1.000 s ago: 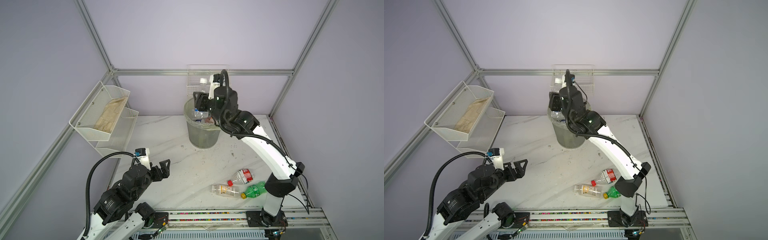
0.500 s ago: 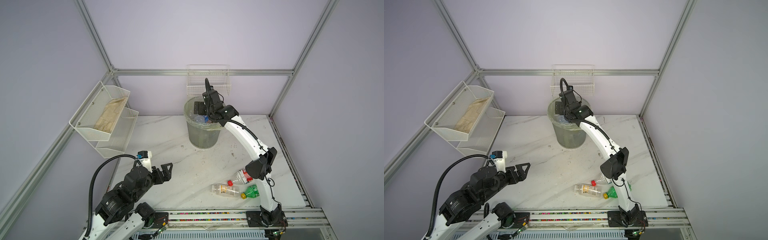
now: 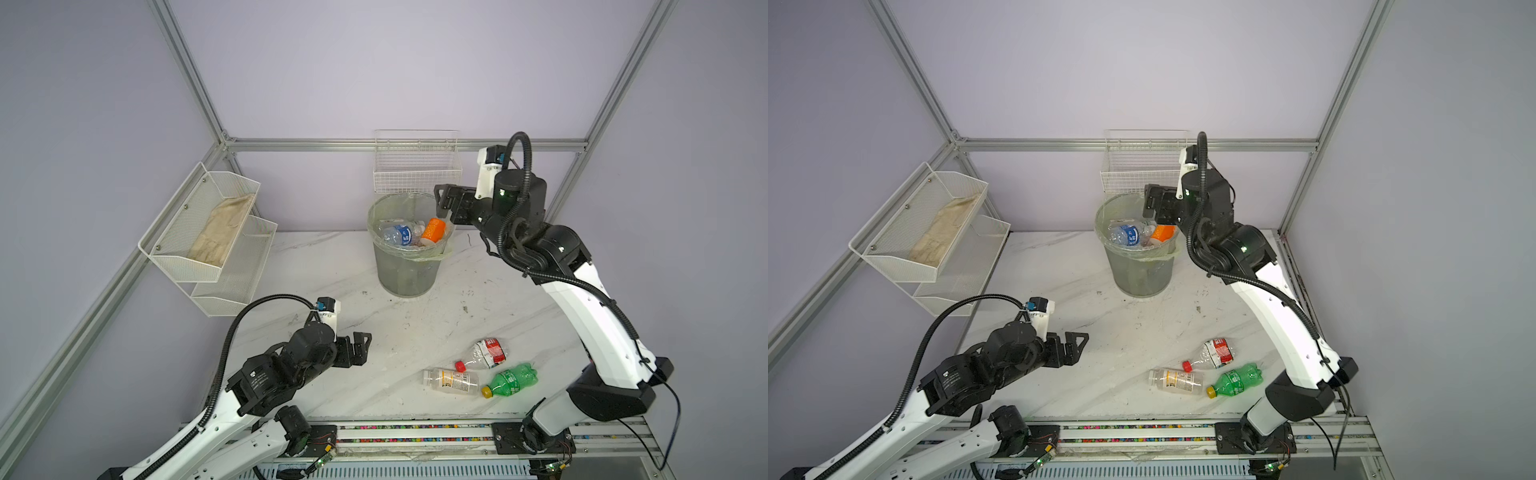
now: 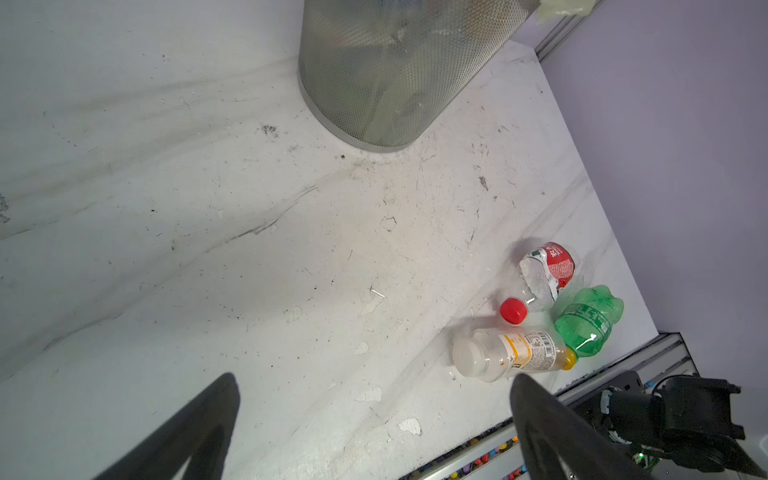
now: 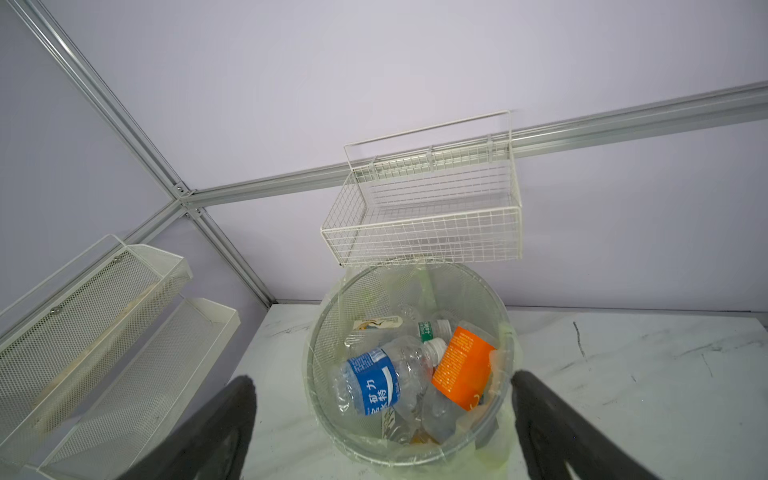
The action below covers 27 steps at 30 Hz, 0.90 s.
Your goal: Throw the plastic bottles in the bin
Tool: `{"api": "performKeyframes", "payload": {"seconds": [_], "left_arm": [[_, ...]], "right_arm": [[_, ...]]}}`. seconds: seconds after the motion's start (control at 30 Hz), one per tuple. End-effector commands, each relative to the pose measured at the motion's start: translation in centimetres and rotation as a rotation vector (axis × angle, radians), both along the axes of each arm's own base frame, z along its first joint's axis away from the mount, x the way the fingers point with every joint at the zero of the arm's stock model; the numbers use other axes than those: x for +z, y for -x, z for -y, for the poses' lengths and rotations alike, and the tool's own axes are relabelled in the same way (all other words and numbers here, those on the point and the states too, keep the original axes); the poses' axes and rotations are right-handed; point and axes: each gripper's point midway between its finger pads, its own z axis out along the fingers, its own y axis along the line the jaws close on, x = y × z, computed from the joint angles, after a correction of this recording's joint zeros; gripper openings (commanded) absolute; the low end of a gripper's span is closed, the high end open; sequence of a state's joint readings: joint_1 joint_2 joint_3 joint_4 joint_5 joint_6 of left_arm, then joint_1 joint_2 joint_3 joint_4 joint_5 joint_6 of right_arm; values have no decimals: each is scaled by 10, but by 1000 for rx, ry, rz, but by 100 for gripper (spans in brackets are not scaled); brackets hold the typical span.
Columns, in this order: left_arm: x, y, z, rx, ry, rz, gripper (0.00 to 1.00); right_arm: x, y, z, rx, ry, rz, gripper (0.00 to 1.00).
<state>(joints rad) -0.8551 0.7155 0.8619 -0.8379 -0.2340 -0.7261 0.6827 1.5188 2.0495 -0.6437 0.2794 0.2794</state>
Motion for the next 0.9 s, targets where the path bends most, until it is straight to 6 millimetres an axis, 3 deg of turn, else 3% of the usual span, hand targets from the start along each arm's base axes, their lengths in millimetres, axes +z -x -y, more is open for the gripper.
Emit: {"api": "performKeyframes", "payload": {"seconds": [0.0,0.1,0.13,0.2,0.4,0.6,0.87], "left_arm": [[24,-9,24,-19,43,59,100],[25,-3,58,-144,27,78,100],[27,1,71,-199,24,101,100],[28,9,94,-293,-4,139,100],[25,21,144,-514,-110,198,100],[31,32,186,-702,-114,262,99],[-5,41,227,-876,-179,197,99]], "right_arm": [[-30,5,10,-39,26,-59,97],[-53,16,24,-69,39,-98,97],[-50,26,33,-72,27,-85,97],[-71,34,40,-77,36,-121,97],[-124,60,65,-119,31,-211,97],[-165,84,84,-142,13,-290,97],[-209,107,106,-201,-42,-365,97]]}}
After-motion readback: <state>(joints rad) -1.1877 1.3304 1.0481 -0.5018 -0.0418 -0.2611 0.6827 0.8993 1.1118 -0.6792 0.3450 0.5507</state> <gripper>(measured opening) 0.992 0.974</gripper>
